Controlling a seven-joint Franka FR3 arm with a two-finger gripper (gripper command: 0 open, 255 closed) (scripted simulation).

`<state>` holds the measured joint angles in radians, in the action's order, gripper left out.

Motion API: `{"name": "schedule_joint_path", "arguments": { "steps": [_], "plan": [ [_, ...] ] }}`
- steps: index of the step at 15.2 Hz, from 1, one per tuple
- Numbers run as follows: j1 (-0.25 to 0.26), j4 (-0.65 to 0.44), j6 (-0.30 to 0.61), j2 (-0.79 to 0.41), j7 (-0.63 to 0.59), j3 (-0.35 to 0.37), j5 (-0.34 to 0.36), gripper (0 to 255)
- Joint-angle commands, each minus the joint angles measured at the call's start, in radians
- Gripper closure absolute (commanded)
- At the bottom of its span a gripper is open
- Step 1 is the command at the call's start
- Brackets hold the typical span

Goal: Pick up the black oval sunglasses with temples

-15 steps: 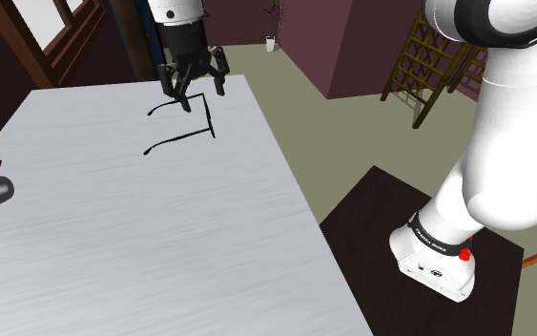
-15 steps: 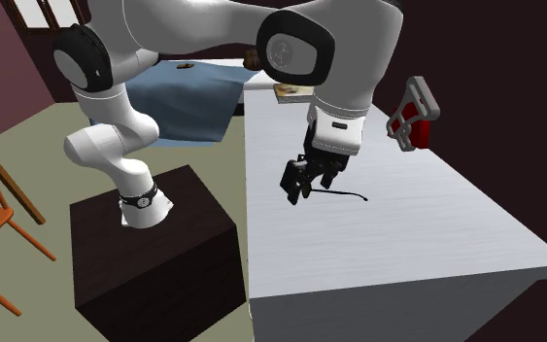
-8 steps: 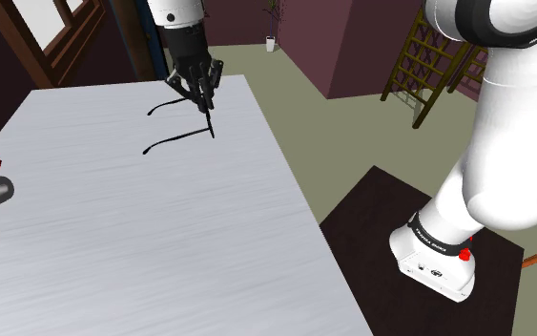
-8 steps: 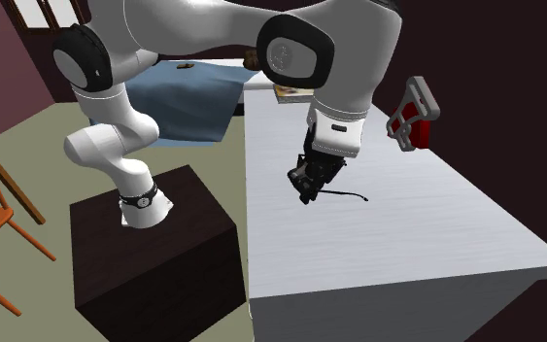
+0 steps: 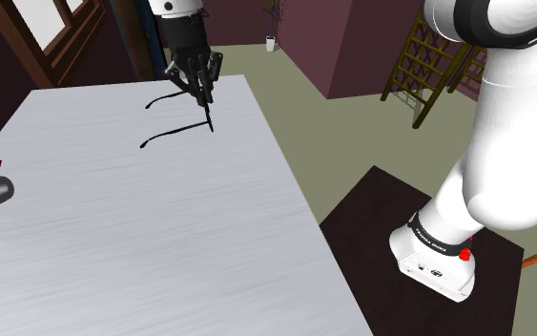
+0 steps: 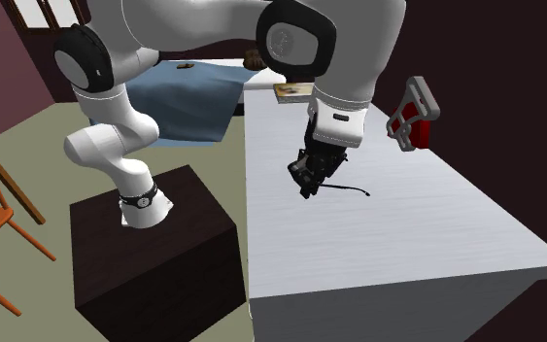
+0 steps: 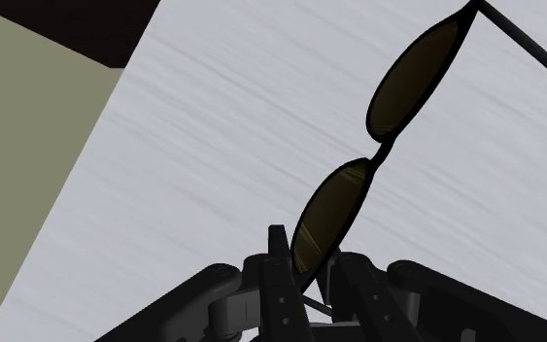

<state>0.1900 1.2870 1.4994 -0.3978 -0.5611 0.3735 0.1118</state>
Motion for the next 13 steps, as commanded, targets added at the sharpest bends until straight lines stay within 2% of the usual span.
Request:
{"name": "schedule_joint_path", "arguments": {
  "steps": [1, 11, 13],
  "plan": [
    [0.004, -0.036, -0.031, -0.005, -0.001, 0.001, 0.002, 255],
    [0.039, -0.266, -0.202, -0.065, -0.005, 0.000, 0.022, 255],
    [0.040, -0.271, -0.205, -0.067, -0.005, 0.000, 0.022, 255]
  ]
}}
